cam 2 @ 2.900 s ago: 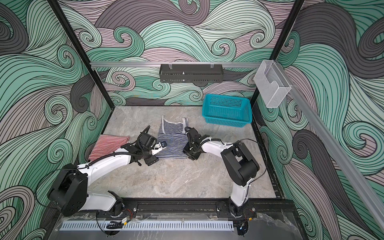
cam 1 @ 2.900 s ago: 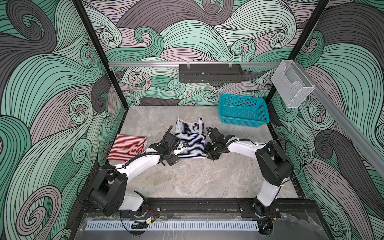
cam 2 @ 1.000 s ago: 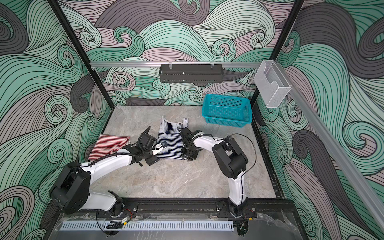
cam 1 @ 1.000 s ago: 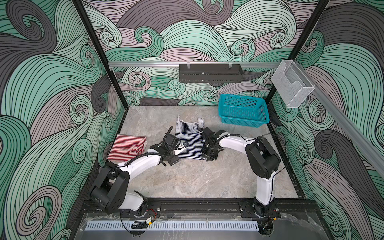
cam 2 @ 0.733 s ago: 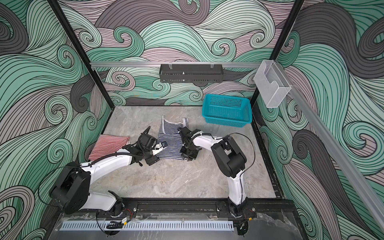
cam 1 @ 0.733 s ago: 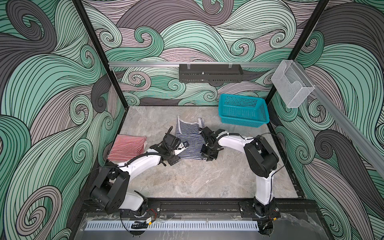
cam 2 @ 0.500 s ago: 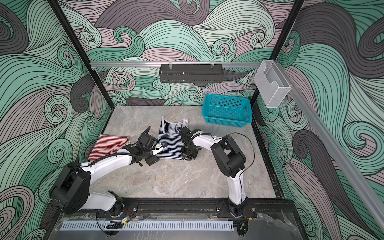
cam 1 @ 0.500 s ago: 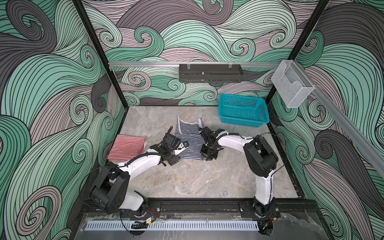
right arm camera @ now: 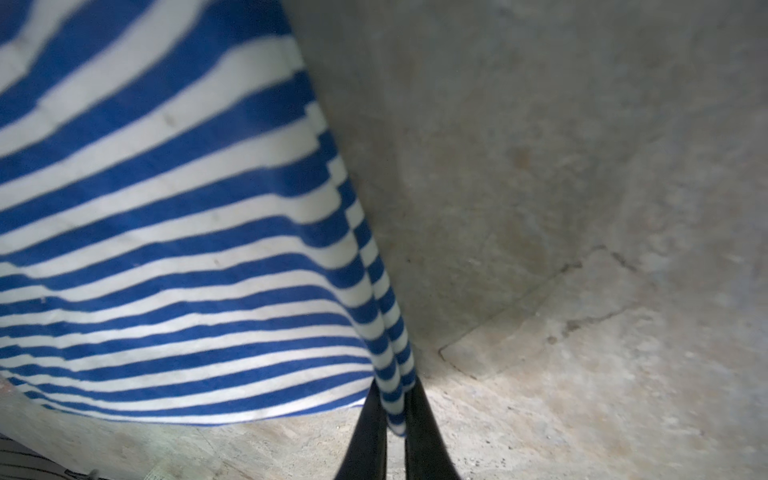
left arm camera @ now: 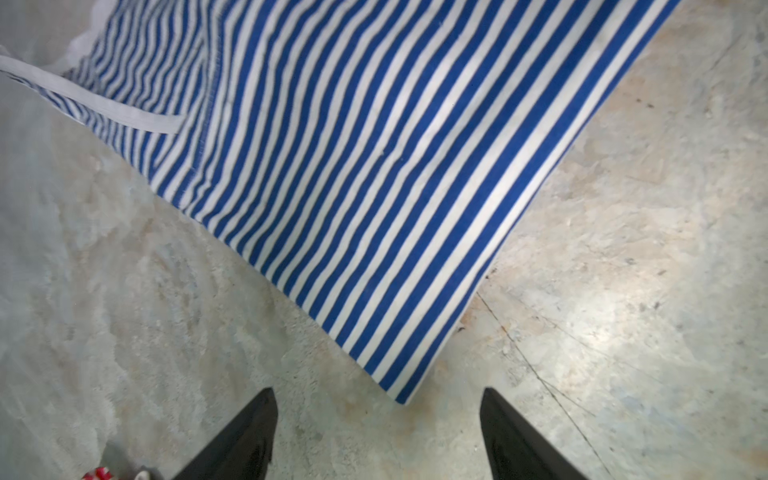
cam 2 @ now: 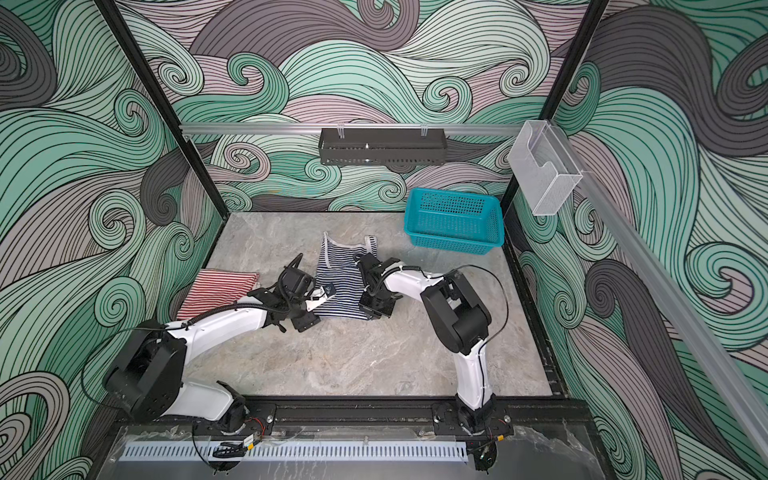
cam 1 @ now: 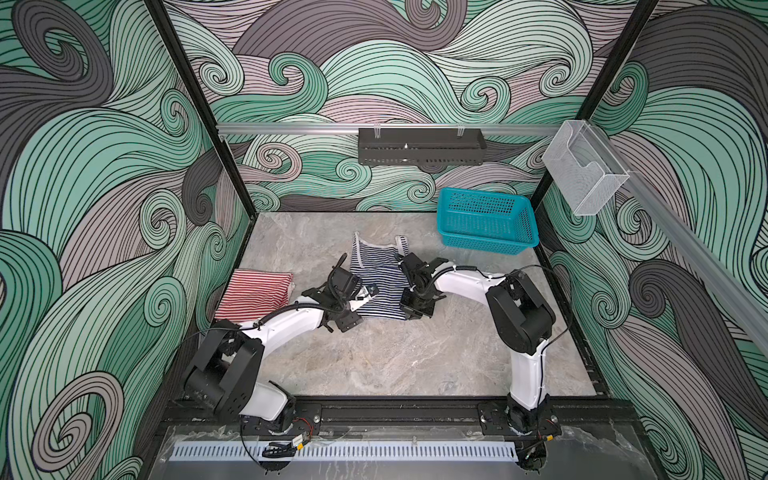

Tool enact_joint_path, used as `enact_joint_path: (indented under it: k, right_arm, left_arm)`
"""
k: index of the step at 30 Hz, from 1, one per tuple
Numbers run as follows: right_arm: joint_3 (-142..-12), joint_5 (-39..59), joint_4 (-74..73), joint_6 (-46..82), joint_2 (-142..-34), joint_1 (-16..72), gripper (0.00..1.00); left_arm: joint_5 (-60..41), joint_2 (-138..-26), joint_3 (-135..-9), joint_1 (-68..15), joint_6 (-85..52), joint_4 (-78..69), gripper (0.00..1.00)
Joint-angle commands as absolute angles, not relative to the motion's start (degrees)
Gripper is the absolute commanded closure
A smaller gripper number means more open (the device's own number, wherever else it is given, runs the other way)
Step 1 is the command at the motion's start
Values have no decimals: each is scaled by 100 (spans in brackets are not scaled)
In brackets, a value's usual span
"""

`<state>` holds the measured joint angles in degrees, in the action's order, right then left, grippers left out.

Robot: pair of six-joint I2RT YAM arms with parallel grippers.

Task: Fold and stack the tank tops

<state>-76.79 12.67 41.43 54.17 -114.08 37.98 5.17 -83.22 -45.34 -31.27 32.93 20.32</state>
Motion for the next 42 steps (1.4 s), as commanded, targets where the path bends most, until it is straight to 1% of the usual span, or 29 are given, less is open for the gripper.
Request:
enact_joint_path:
  k: [1, 2, 5, 9, 13, 17, 19, 22, 27, 28, 31, 33, 37, 42]
  right_arm:
    - [-7435, 852, 4260, 5264, -11133, 3788, 94]
    - [-7374, 865, 4259, 5214, -11036, 3791, 96]
    - [-7160, 917, 4218, 5082, -10777, 3799, 100]
    - [-6823, 978, 4074, 5002, -10485, 3788, 100]
    - [-6594, 1146, 3849, 4931, -10385, 3745, 100]
    - [-6418, 1401, 3637, 4846, -10346, 3625, 100]
    - [-6394, 1480, 3602, 4762, -10337, 3579, 100]
    - [-6356, 1546, 3589, 4646, -10297, 3500, 100]
    - [-6338, 1674, 3584, 4447, -10258, 3399, 100]
    - [-6354, 1679, 3589, 4417, -10261, 3401, 100]
    - [-6368, 1705, 3572, 4378, -10259, 3378, 100]
    - [-6363, 1723, 3563, 4355, -10244, 3368, 100]
    - [-6351, 1741, 3552, 4322, -10213, 3342, 100]
    - [-6314, 1770, 3486, 4342, -10189, 3297, 100]
  left_arm:
    - [-23, -8593, -4949, -3138, 3321, 2513, 19]
    - [-177, -8666, -5024, -3140, 3348, 2623, 18]
    - [-455, -8791, -5170, -3146, 3418, 2715, 17]
    - [-626, -8883, -5336, -3155, 3486, 2805, 16]
    - [-926, -8884, -5594, -3274, 3530, 3278, 22]
    - [-1141, -8757, -5629, -3468, 3755, 3765, 31]
    - [-1127, -8719, -5567, -3539, 3867, 3880, 29]
    - [-947, -8736, -5494, -3619, 3968, 3980, 27]
    - [-848, -8821, -5483, -3663, 3984, 3983, 27]
    - [-836, -8873, -5513, -3680, 3944, 3953, 28]
    - [-608, -9123, -5640, -3711, 3769, 3846, 39]
    - [-391, -9321, -5726, -3709, 3723, 3785, 43]
    - [-149, -9555, -5765, -3709, 3710, 3643, 48]
    - [282, -9664, -5758, -3709, 3552, 3324, 51]
